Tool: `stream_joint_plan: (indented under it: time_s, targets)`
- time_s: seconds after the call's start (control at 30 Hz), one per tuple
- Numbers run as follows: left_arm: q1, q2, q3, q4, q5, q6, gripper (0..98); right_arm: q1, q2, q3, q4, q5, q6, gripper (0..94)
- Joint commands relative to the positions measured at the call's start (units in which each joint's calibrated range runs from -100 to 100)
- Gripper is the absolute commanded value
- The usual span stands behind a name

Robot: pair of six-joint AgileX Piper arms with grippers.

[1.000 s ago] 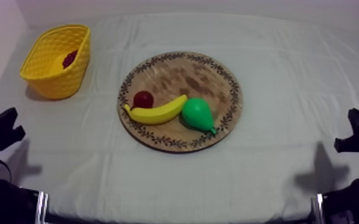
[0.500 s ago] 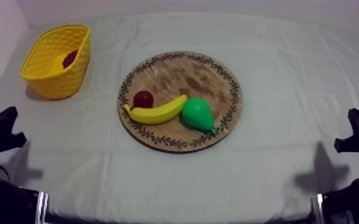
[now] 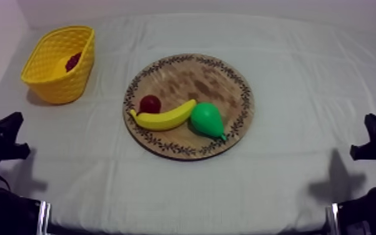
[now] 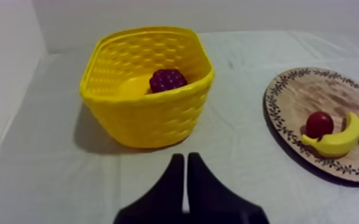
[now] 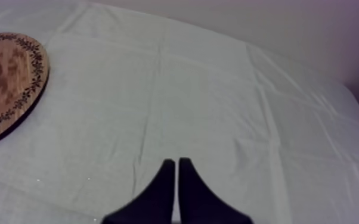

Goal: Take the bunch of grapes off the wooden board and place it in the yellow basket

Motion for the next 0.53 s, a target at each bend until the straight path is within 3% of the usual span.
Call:
stream_joint_plan:
  time_s: [0.0, 0.5]
  targets:
    - [0.12, 0.0, -0.02, 0.01, -0.06, -3.41, 0.0, 0.02, -0.02, 0.04, 0.0, 0.0, 0.01, 0.2]
    - [0.87, 0.0, -0.02, 0.18, -0.06, 0.55, 0.1, 0.02, -0.02, 0.04, 0.0, 0.0, -0.01, 0.2]
